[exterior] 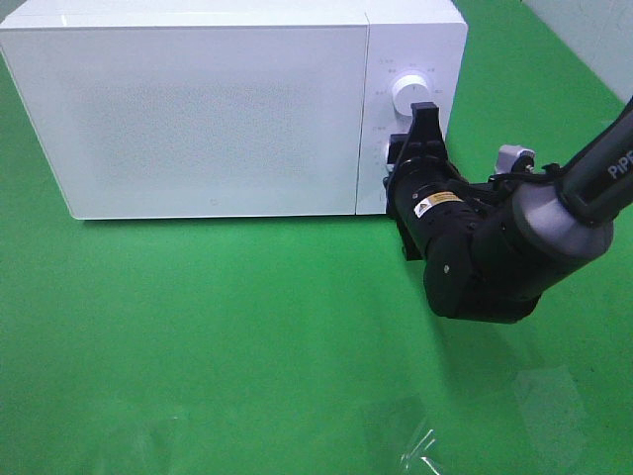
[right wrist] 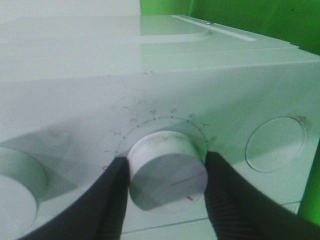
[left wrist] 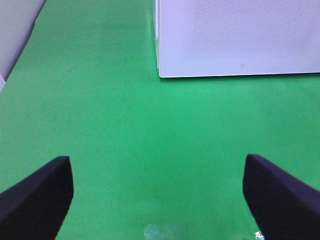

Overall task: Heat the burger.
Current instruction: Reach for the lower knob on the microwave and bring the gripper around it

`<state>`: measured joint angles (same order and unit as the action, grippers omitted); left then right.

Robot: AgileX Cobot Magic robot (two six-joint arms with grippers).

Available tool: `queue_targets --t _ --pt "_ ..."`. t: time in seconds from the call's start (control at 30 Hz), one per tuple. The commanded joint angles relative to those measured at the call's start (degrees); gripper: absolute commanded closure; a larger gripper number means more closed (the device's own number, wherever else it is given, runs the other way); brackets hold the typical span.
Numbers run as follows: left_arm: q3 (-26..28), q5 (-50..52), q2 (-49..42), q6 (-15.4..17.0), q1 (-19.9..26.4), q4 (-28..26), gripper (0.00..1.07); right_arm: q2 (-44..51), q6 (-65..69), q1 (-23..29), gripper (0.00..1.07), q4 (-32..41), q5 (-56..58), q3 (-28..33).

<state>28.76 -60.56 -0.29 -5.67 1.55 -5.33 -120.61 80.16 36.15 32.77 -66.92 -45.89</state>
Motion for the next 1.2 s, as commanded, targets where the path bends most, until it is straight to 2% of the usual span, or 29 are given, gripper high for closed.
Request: queue_targets --t 0.03,0.3,0.43,0.5,0.53,0.57,0.63,0.67,0.7,0.73,0.77,0.8,1.1,1.2 --pt "-0.1 0.8 -1.3 -0.1 0.2 -0.3 0.22 1.1 1.1 0.6 1.07 -14.5 -3.4 -2.9" --pt "-0.1 0.8 -1.3 -0.1 0.2 -0.3 0.22 1.1 1.0 0.6 1.07 -12.7 -3.1 -2.9" --pt "-0.1 0.8 -1.3 -0.1 0.2 -0.3 0.22 1.1 1.0 0.6 1.03 -11.6 -3.0 -2.9" --pt "-0.1 0.8 -1.3 -0.1 0.2 -0.3 0.22 1.3 0.7 0.6 0.95 -8.6 -1.5 -2.9" --pt "-0.1 0.8 -1.3 -0.1 0.2 -0.3 0.22 1.3 0.7 0.6 0.95 -8.6 -1.5 -2.9" --pt "-0.1 0.8 -1.3 -0.1 0.2 -0.3 0.22 1.3 -0.3 0.6 0.89 -5.8 -0.2 -2.9" --pt "-0.1 0.8 -1.3 -0.1 0.2 -0.3 0.22 1.4 -0.9 0.6 0.85 -4.9 0.7 -2.9" --pt "-0.1 0.8 -1.3 -0.1 0.2 -0.3 0.22 1.8 -2.1 0.6 0.79 -3.0 2.1 -2.9" --pt "-0.1 0.8 -1.3 -0.1 0.2 -0.3 0.22 1.8 -2.1 0.6 0.79 -3.0 2.1 -2.9" --pt "-0.1 0.8 -1.3 -0.1 0.2 -0.3 0.22 2.2 -3.2 0.6 0.72 -0.6 2.1 -2.9" --pt "-0.1 0.8 -1.3 -0.1 0.2 -0.3 0.22 2.2 -3.2 0.6 0.72 -0.6 2.1 -2.9" --pt "-0.1 0.8 -1.3 -0.1 0.2 -0.3 0.22 2.6 -4.4 0.7 0.67 1.5 2.1 -2.9" --pt "-0.1 0.8 -1.3 -0.1 0.2 -0.3 0.22 3.6 -5.6 0.7 0.52 3.6 3.9 -2.9" --pt "-0.1 0.8 -1.3 -0.1 0.2 -0.3 0.22 3.6 -5.6 2.2 0.44 3.7 4.2 -2.0"
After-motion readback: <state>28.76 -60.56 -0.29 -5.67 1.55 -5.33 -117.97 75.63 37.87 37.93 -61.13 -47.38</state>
